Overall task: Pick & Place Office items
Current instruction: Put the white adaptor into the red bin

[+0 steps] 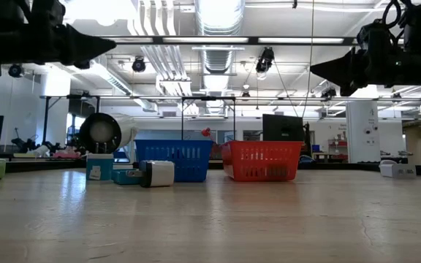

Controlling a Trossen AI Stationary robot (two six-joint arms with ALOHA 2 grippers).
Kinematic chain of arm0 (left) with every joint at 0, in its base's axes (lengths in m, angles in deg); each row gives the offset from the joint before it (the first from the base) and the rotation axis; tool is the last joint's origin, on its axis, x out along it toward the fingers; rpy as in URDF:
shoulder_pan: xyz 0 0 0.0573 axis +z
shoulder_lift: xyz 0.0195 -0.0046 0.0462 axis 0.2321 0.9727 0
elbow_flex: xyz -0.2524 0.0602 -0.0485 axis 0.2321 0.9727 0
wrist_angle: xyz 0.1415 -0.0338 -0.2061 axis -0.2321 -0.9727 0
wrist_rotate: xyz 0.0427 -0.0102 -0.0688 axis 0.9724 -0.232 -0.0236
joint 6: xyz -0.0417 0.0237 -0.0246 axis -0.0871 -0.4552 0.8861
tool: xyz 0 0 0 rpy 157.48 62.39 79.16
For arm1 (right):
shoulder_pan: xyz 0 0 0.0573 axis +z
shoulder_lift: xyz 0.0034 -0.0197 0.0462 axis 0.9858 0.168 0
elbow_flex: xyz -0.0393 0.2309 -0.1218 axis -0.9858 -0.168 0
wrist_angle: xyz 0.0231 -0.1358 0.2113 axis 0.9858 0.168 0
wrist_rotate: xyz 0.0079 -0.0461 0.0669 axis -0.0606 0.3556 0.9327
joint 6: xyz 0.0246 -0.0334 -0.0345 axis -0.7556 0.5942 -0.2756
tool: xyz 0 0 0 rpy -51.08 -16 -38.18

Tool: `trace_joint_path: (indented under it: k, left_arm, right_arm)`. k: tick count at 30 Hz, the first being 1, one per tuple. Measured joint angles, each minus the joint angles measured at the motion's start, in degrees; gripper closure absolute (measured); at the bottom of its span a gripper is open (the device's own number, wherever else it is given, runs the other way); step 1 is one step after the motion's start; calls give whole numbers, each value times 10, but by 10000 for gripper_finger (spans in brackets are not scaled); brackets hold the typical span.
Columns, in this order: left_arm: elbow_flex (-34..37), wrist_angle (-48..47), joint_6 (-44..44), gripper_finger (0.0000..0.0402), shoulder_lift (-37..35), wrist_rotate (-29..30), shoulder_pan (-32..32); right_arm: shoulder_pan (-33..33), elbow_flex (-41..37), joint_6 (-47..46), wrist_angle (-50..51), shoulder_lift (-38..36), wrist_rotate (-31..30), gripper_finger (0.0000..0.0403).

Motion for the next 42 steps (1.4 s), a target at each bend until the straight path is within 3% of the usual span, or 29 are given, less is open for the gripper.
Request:
trace_joint_path:
  k: [27,32,35,42]
  left_arm:
    - [0,-15,-19,390,-3,6,1]
    - [0,-15,-19,390,-3,6,1]
    - [0,-15,-19,390,-3,6,1]
    - [0,-15,-9,390,-3,6,1]
  right_arm:
    - [0,0,-27,6,0,-1,394]
    - [0,2,-84,18,0,-1,394]
    - [0,45,-100,118,-1,-1,394]
    - [16,233,-107,544,34,-16,394]
